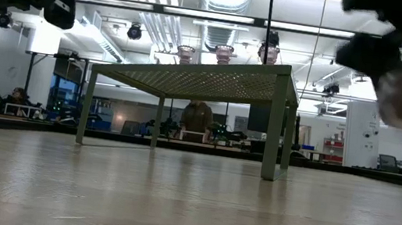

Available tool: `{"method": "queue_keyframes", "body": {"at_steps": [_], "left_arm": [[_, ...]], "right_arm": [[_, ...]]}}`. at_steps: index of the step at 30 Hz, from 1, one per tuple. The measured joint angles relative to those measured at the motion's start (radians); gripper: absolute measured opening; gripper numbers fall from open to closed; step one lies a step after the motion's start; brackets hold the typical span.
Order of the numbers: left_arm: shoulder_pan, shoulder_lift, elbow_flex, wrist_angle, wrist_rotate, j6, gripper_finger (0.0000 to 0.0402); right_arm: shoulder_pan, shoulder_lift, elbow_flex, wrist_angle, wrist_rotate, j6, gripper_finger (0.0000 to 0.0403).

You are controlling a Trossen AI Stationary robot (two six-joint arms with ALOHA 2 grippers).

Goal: Pick & Place candle stick holders
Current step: Put the purple patterned scented candle on the shelf

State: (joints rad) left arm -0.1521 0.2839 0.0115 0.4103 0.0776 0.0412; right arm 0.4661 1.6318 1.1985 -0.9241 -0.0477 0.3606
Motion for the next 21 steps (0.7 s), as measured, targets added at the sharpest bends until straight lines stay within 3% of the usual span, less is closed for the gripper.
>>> {"method": "queue_keyframes", "body": {"at_steps": [10,21], "left_arm": [[0.000,0.000,0.000,0.000,0.000,0.000,0.0016],[0.000,0.000,0.000,0.000,0.000,0.000,0.0016]], "right_arm": [[-0.132,0.000,0.224,-0.099,0.075,-0.218,0.0301],[-0.265,0.011,0.267,-0.080,0.080,-0.287,0.0303]]}}
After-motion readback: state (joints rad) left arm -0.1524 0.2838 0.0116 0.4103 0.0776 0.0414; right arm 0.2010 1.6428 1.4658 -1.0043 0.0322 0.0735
